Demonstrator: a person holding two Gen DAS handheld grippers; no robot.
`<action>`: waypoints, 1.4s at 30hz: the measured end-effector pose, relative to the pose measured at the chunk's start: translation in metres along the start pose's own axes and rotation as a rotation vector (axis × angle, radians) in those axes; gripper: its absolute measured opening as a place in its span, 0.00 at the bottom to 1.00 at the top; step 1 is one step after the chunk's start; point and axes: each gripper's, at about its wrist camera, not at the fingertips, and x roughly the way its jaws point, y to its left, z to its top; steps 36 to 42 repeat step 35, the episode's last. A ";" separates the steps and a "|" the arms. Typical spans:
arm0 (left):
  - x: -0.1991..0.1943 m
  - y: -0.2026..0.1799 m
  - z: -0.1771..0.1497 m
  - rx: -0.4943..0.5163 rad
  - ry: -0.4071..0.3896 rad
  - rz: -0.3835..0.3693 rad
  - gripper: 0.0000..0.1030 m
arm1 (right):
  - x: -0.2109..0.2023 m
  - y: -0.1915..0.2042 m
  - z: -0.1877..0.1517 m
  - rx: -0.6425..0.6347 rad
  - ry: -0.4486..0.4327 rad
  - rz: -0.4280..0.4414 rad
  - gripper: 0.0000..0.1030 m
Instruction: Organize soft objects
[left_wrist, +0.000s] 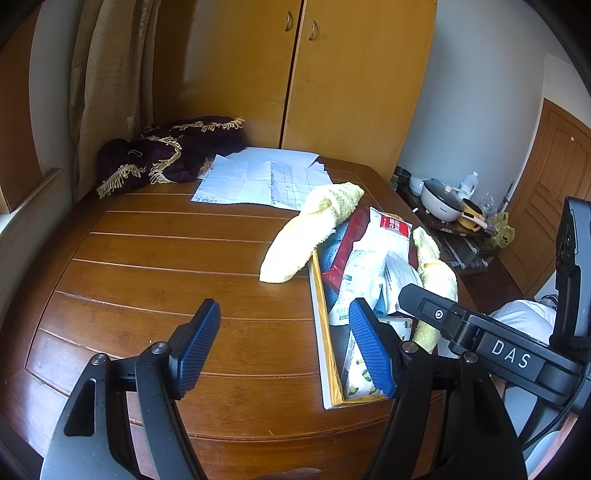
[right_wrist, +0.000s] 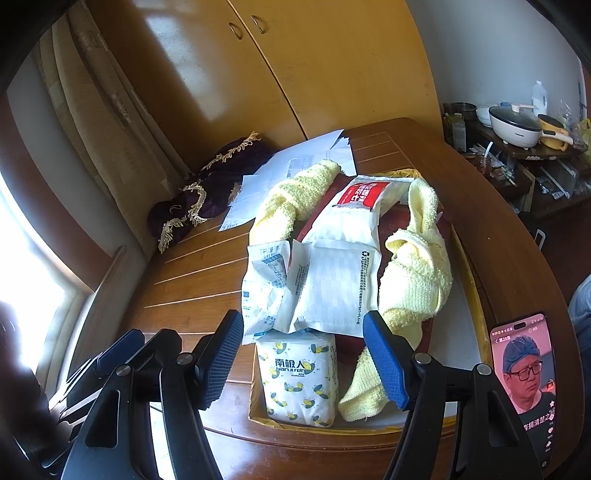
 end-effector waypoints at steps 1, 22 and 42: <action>0.000 0.000 0.000 0.000 0.001 0.001 0.70 | 0.000 -0.001 0.000 -0.001 0.000 0.000 0.68; 0.011 -0.014 -0.002 0.062 0.029 0.067 0.70 | -0.002 -0.014 0.009 0.000 -0.005 -0.019 0.68; 0.015 -0.018 -0.003 0.082 0.037 0.071 0.70 | 0.001 -0.013 0.008 0.003 0.002 -0.002 0.68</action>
